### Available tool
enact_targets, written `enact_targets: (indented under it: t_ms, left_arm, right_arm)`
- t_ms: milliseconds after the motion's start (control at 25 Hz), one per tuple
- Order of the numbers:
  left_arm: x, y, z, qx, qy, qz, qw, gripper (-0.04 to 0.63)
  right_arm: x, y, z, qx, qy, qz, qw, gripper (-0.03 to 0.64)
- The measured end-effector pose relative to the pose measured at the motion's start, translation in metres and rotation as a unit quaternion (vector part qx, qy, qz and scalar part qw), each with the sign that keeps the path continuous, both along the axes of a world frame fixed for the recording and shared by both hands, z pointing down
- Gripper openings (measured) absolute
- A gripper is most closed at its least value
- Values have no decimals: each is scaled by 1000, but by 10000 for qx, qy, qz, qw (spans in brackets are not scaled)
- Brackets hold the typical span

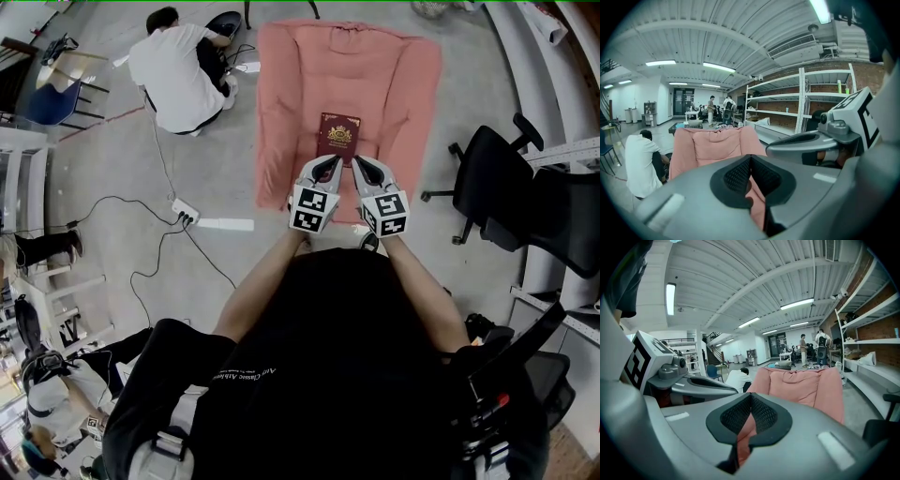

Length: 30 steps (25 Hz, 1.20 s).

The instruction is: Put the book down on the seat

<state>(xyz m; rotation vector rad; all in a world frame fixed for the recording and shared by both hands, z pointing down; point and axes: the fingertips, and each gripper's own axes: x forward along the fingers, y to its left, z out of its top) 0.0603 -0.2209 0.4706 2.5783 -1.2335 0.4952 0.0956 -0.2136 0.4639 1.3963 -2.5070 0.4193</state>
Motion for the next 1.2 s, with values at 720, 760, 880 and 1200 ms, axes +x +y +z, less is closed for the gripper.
enact_targets:
  t_ms: [720,760,880,1200]
  left_arm:
    - [-3,1,3,-41,-58,-46,10000,2]
    - [-3,1,3,-51,-67,-42,10000,2]
    - [-3,3,6,-75,-87,-26,9999,2]
    - [-5,1,6,-109,-81,-46,9999,2]
  right_arm:
    - [1,1,7,-155,-24,-6,9999,12]
    - [1,1,8,-158,-26,-3,9999,14]
    - [2,1,9,-181,-28,35,9998,13]
    - [3,-1,11,-274,62,83,9996,12]
